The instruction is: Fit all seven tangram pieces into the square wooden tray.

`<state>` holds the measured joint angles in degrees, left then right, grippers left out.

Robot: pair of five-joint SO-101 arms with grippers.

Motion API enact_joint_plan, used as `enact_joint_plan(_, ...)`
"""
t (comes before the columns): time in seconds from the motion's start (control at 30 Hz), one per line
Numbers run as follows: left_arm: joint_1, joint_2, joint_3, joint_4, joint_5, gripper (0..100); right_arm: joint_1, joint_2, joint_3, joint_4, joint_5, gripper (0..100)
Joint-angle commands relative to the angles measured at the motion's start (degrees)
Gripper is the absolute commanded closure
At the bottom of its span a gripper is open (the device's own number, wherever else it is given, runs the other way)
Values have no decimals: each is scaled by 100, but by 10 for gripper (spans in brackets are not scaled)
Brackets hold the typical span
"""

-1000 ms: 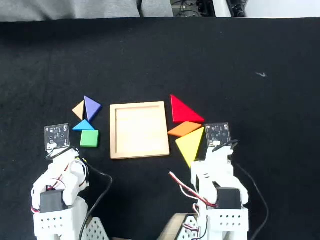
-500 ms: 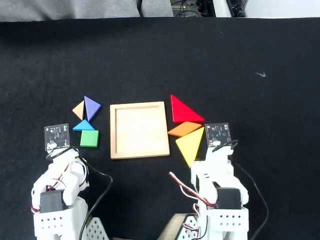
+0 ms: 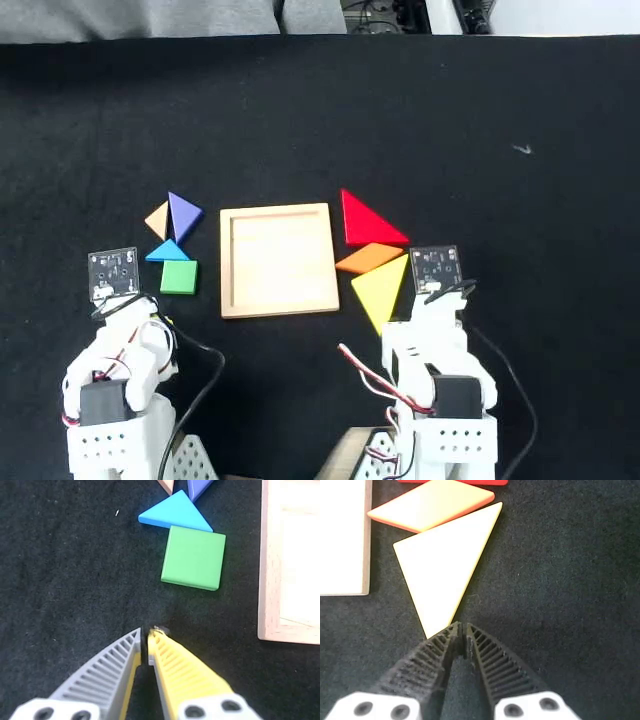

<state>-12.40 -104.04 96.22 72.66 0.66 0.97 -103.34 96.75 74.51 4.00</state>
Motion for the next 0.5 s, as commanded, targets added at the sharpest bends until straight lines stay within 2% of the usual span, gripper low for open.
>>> enact_joint_plan(0.0, -48, -35, 110, 35, 44, 960, 35, -505, -22, 35, -53, 987)
enact_joint_plan(0.47, -13, -35, 110, 35, 26, 959, 35, -505, -22, 35, -53, 987)
